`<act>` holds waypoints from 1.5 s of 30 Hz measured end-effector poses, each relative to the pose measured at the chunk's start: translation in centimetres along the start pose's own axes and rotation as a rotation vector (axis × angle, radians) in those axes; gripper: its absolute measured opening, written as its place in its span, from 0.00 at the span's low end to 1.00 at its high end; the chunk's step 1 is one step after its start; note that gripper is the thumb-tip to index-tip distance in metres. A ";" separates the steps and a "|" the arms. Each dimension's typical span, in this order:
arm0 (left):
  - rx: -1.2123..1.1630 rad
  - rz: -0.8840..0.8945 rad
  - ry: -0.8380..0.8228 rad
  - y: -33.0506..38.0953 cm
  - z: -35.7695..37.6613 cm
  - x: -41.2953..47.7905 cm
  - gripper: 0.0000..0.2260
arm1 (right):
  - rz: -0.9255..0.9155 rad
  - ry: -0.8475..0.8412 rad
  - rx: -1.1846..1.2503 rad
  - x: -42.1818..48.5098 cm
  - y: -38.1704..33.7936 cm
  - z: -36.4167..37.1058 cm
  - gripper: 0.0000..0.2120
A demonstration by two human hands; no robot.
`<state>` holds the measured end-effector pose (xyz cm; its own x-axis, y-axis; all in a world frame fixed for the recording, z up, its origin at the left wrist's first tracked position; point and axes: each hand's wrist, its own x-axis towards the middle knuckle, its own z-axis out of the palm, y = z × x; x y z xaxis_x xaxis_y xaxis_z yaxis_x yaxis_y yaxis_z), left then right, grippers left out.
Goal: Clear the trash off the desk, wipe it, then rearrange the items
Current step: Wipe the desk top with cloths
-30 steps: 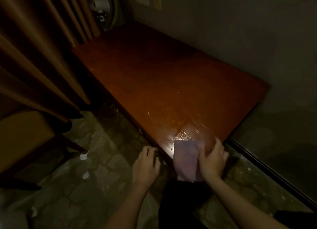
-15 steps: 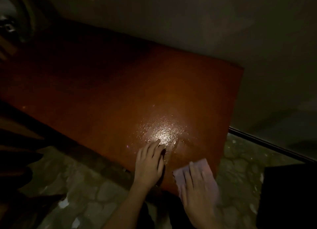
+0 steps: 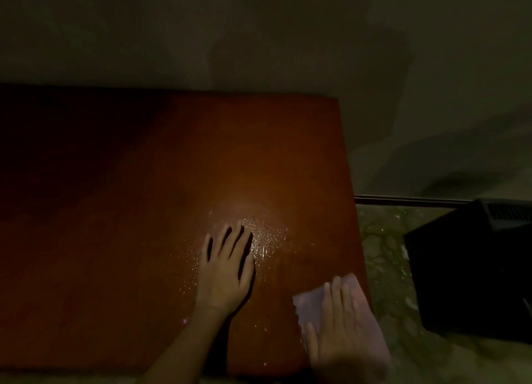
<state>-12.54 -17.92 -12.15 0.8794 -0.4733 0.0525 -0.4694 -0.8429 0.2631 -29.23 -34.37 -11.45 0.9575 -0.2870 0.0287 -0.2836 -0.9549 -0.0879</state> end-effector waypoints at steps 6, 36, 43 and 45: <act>0.027 0.008 -0.102 0.1 0.2 1.1 0.24 | 0.038 -0.094 -0.104 4.3 0.5 4.0 0.32; 0.020 -0.119 -0.116 0.0 0.0 3.0 0.25 | 0.159 -0.233 -0.118 18.4 0.6 -1.7 0.34; 0.007 -0.100 -0.115 -0.2 0.3 2.9 0.27 | 0.092 -0.144 0.059 23.4 -4.4 1.4 0.34; 0.022 -0.093 -0.120 -0.4 0.4 2.9 0.28 | -0.001 -0.140 0.019 19.3 -4.3 1.2 0.32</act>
<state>-9.84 -19.06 -12.52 0.9040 -0.4186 -0.0874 -0.3887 -0.8895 0.2404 -9.49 -35.66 -11.75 0.9562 -0.2711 -0.1100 -0.2826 -0.9532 -0.1071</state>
